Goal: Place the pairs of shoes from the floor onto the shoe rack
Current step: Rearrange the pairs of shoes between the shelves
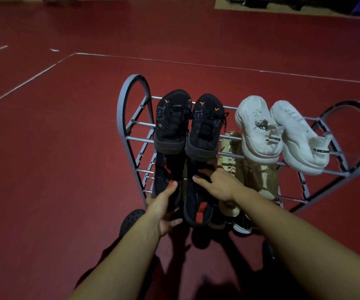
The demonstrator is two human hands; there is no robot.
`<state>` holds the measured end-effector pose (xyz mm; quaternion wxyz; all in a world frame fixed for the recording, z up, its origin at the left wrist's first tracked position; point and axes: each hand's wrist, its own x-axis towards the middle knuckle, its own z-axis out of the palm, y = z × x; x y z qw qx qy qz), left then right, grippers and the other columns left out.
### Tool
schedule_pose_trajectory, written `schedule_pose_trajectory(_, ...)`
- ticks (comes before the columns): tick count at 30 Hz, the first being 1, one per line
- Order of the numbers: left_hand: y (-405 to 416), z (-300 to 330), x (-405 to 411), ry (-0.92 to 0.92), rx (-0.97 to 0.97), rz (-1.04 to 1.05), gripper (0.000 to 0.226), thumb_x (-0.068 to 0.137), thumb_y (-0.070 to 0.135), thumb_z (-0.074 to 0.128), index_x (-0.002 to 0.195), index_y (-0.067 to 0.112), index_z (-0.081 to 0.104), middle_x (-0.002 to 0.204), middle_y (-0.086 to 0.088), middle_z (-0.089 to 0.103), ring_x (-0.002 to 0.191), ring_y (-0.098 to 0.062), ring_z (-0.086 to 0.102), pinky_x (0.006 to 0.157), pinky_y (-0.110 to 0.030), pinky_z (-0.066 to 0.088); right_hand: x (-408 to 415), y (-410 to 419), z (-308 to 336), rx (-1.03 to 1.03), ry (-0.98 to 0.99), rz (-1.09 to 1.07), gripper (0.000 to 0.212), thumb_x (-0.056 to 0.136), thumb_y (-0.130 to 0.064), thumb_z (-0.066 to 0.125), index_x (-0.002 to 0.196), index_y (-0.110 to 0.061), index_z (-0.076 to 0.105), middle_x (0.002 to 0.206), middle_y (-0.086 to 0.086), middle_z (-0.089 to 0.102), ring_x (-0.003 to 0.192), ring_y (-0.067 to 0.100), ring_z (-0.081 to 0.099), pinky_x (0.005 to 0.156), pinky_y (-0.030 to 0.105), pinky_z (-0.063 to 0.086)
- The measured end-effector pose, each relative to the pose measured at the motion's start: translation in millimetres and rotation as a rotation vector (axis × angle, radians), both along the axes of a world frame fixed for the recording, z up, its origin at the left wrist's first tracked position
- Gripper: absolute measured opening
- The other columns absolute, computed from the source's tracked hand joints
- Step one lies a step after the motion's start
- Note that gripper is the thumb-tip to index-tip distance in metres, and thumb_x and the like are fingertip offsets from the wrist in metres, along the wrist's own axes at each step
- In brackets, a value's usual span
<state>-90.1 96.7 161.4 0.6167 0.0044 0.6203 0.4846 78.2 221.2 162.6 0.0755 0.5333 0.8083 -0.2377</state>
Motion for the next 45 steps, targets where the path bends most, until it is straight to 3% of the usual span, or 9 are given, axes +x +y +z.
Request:
schedule_pose_trajectory(5, -10, -9, 20, -0.151, -0.017, -0.055, 0.046, 0.078, 0.069, 0.066, 0.102, 0.029, 0.062, 0.101, 0.000, 0.063, 0.117, -0.032, 0.056, 0.109, -0.069, 0.030, -2, -4, -8, -0.001, 0.044, 0.031, 0.108, 0.067, -0.096, 0.001, 0.151, -0.036, 0.034, 0.160, 0.003, 0.030, 0.146, 0.027, 0.027, 0.117, 0.047, 0.028)
schedule_pose_trajectory(10, -10, -12, 25, -0.323, 0.049, -0.081, 0.057, 0.075, 0.069, 0.071, 0.111, 0.024, 0.064, 0.122, -0.010, 0.066, 0.119, -0.037, 0.059, 0.106, -0.062, 0.043, -1, -10, -12, 0.034, 0.034, 0.045, 0.092, 0.080, -0.086, 0.003, 0.155, -0.037, 0.023, 0.167, -0.004, 0.000, 0.153, 0.020, -0.010, 0.122, 0.049, -0.006)
schedule_pose_trajectory(17, -11, -11, 24, -0.306, 0.063, -0.098, 0.060, 0.077, 0.067, 0.070, 0.113, 0.019, 0.070, 0.119, -0.010, 0.071, 0.115, -0.035, 0.062, 0.103, -0.059, 0.047, 3, -83, 6, 0.080, 0.402, -0.391, 0.076, 0.088, -0.066, 0.052, 0.149, -0.024, 0.036, 0.156, 0.007, 0.022, 0.146, 0.030, 0.017, 0.119, 0.042, 0.022)
schedule_pose_trajectory(21, -13, -15, 24, -0.297, 0.071, -0.100, 0.068, 0.074, 0.069, 0.071, 0.120, 0.020, 0.069, 0.119, -0.010, 0.072, 0.115, -0.034, 0.064, 0.099, -0.057, 0.051, -2, -112, 2, -0.444, 0.841, -0.967, 0.095, 0.074, -0.066, 0.073, 0.147, -0.018, 0.037, 0.141, -0.003, 0.046, 0.127, 0.026, 0.051, 0.095, 0.037, 0.046)
schedule_pose_trajectory(25, -13, -19, 20, -0.300, 0.049, -0.057, 0.080, 0.070, 0.075, 0.070, 0.125, 0.018, 0.067, 0.112, -0.015, 0.075, 0.110, -0.037, 0.068, 0.095, -0.060, 0.052, -12, -117, -16, -0.821, 0.924, -1.068, 0.079, 0.064, -0.059, 0.084, 0.127, -0.018, 0.060, 0.115, 0.002, 0.072, 0.103, 0.020, 0.068, 0.077, 0.032, 0.056)
schedule_pose_trajectory(30, -15, -20, 14, -0.221, 0.063, -0.011, 0.078, 0.079, 0.080, 0.053, 0.127, 0.019, 0.064, 0.113, -0.012, 0.075, 0.109, -0.030, 0.069, 0.096, -0.056, 0.053, -25, -121, -22, -0.725, 1.048, -1.117, 0.041, 0.078, -0.038, 0.082, 0.110, -0.017, 0.068, 0.107, 0.005, 0.074, 0.096, 0.021, 0.070, 0.081, 0.032, 0.054)
schedule_pose_trajectory(36, -9, -27, 10, 0.030, 0.053, 0.284, 0.068, 0.090, 0.040, 0.072, 0.140, -0.001, 0.049, 0.107, -0.019, 0.072, 0.092, -0.027, 0.073, 0.078, -0.035, 0.061, -29, -130, -20, -0.601, 1.245, -1.146, 0.032, 0.085, -0.024, 0.078, 0.112, -0.015, 0.064, 0.114, 0.009, 0.071, 0.097, 0.031, 0.072, 0.079, 0.037, 0.061)
schedule_pose_trajectory(40, -3, -24, 9, 0.062, 0.096, 0.292, 0.063, 0.091, 0.034, 0.071, 0.137, -0.004, 0.051, 0.098, -0.017, 0.075, 0.079, -0.023, 0.077, 0.068, -0.029, 0.063, -37, -121, -25, -0.486, 1.321, -1.242, 0.058, 0.082, -0.023, 0.081, 0.130, -0.007, 0.054, 0.122, 0.019, 0.065, 0.086, 0.030, 0.075, 0.069, 0.036, 0.062)
schedule_pose_trajectory(45, 18, -16, -4, 0.086, 0.172, 0.287, 0.041, 0.094, 0.026, 0.068, 0.117, -0.008, 0.064, 0.098, -0.019, 0.074, 0.081, -0.026, 0.076, 0.078, -0.035, 0.063, -44, -87, -24, -0.427, 1.405, -1.283, 0.072, 0.079, -0.018, 0.083, 0.139, -0.002, 0.047, 0.133, 0.017, 0.059, 0.084, 0.021, 0.074, 0.068, 0.026, 0.061)
